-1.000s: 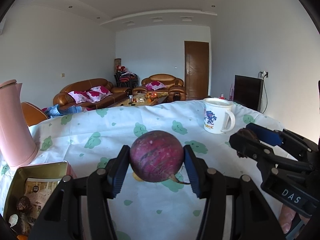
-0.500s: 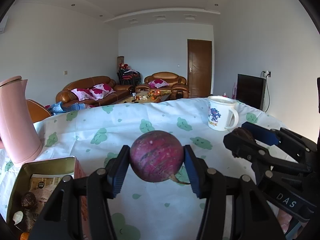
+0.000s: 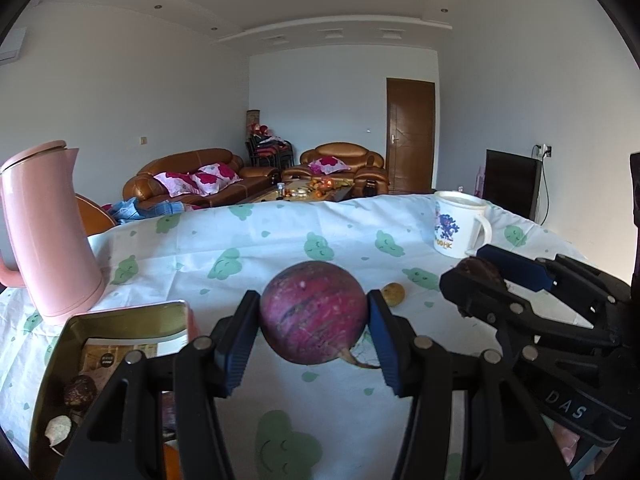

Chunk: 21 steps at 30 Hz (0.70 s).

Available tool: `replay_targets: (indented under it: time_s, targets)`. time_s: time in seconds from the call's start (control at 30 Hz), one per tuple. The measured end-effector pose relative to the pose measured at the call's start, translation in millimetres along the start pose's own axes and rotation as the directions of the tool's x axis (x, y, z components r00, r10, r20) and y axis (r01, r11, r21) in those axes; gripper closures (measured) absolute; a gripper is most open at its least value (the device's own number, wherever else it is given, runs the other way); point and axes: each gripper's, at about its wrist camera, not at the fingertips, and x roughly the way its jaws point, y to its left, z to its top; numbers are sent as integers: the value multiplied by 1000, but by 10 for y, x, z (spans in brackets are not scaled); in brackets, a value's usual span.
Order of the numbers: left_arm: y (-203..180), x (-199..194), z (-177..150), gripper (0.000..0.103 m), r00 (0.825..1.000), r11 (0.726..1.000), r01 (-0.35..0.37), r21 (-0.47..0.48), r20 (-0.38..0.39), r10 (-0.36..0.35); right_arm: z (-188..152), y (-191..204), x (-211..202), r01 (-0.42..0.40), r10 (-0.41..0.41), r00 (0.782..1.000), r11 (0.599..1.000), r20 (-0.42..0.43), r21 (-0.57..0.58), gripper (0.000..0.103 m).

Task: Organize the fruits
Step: 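Lift the purple fruit and passion fruit and carry them toward the gold tin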

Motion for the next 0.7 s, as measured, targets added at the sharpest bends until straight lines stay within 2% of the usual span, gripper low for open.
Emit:
replay_targets:
  time_s: [0.7]
  targets:
    - [397, -130, -68, 48, 999, 998, -42, -50, -5, 42, 68, 349, 133, -55, 54, 998, 998, -15, -33, 58]
